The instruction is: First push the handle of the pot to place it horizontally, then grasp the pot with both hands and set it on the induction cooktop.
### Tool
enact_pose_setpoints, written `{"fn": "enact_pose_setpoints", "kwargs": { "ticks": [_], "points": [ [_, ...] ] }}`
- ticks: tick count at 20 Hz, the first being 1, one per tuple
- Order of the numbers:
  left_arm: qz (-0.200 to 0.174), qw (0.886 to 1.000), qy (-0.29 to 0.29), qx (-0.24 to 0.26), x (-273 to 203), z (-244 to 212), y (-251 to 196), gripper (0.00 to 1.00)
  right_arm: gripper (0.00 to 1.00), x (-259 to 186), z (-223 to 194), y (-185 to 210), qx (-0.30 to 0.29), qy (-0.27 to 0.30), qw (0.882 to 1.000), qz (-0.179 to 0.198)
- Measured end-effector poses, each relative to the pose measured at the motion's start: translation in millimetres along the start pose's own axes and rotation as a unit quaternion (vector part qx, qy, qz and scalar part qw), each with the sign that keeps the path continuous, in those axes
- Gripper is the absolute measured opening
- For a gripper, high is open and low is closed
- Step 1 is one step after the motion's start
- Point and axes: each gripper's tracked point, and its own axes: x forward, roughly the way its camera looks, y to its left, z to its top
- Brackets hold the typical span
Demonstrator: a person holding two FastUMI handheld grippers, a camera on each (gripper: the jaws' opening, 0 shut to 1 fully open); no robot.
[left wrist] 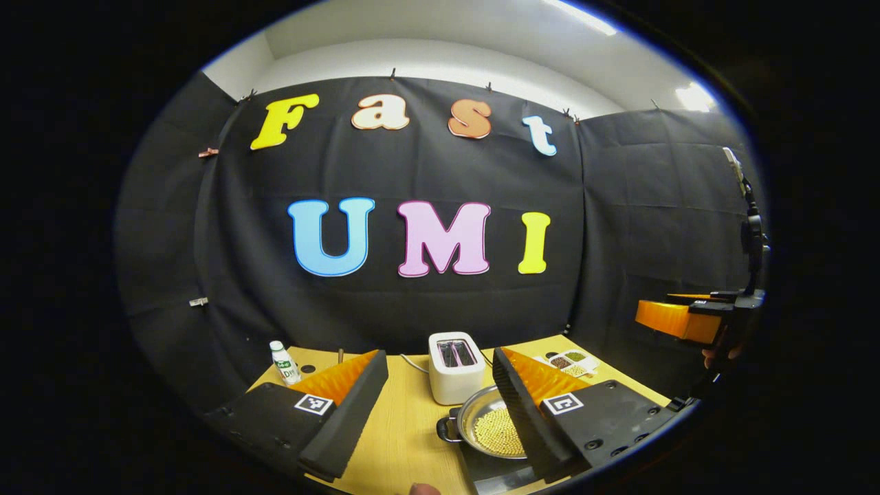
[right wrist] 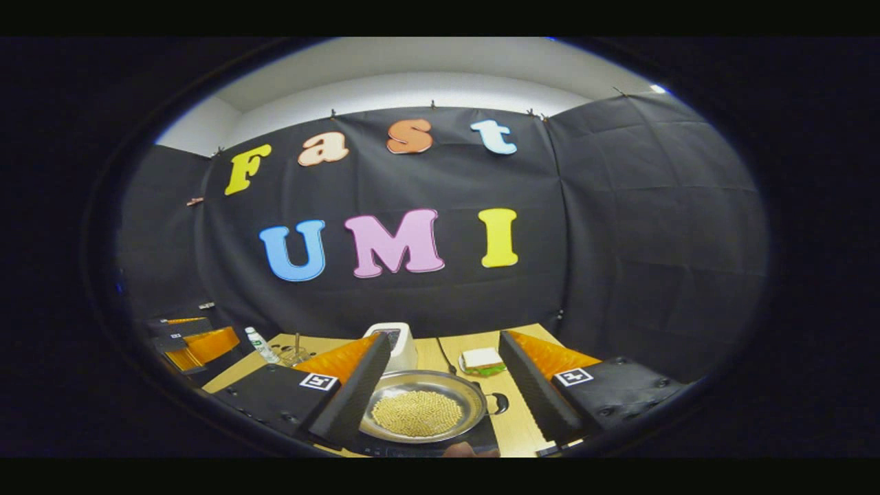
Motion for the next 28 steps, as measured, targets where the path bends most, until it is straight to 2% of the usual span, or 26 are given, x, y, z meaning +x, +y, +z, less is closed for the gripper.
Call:
{"fn": "enact_pose_setpoints", "kwargs": {
  "ticks": [6, 15, 28],
  "points": [
    [-0.005, 1.0, -0.012, -0.011, -18.5, 1.7, -2.7, 0.93, 0.98, -21.1, 8.3, 14.0, -0.043, -0.035, 0.998, 0.004],
    [-0.023, 1.0, 0.005, -0.02, -14.8, -4.7, -3.4, 0.95, 0.98, -17.0, 1.3, 11.0, -0.032, -0.019, 0.999, -0.014],
    [-0.025, 1.0, 0.011, -0.01, -9.5, -8.6, -2.3, 0.97, 0.99, -15.3, -6.2, 8.7, -0.034, -0.006, 0.999, -0.024]
  ]
}}
